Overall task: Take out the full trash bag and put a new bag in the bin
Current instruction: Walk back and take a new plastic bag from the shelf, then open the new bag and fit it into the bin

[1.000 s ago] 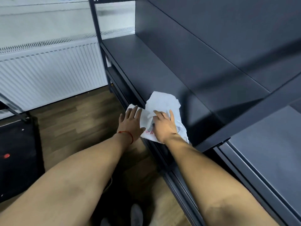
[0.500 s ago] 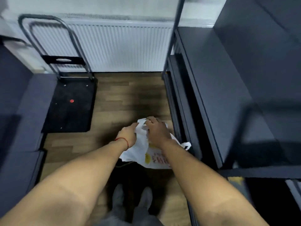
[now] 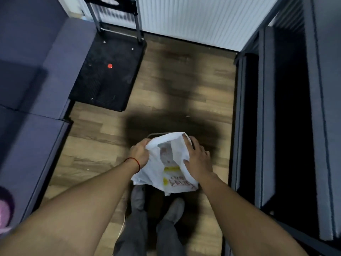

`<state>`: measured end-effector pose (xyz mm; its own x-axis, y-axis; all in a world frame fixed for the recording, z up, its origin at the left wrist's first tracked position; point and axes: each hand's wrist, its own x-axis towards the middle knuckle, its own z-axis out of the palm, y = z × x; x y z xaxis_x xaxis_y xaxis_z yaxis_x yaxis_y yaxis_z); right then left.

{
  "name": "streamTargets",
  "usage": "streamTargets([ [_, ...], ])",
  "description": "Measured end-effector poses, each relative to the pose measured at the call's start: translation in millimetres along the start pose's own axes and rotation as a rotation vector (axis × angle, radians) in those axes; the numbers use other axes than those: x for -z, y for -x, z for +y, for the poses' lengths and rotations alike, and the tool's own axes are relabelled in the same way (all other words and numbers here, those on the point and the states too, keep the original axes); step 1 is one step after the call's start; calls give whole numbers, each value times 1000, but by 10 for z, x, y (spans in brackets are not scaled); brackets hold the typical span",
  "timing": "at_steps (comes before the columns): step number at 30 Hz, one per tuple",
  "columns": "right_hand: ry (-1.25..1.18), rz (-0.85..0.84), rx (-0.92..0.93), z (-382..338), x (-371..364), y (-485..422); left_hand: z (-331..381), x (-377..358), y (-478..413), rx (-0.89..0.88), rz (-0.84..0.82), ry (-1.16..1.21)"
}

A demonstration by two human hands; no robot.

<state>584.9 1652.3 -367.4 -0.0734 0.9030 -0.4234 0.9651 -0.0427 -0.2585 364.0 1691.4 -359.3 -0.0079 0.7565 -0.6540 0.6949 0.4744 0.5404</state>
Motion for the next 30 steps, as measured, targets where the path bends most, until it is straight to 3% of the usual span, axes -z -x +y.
streamTargets([
  [7,48,-30,-40,274,-1048,-738,-556,-477,-1066,29,-26,-60],
  [12,106,-59,-61,529,-1712,-1168,-1032,-945,-1692,-106,46,-320],
  [15,81,-63,-40,741,-2140,-1485,-1288,-1288,-2076,15,61,-290],
  [22,-23,34,57,1138,-2640,-1979,-1739,-1555,-2720,-93,201,-510],
  [26,33,98,123,1342,-2679,-2129,-1743,-1552,-2822,-162,270,-455],
  [30,42,133,66,1232,-2548,-2144,-1606,-1459,-2729,-213,316,-388],
])
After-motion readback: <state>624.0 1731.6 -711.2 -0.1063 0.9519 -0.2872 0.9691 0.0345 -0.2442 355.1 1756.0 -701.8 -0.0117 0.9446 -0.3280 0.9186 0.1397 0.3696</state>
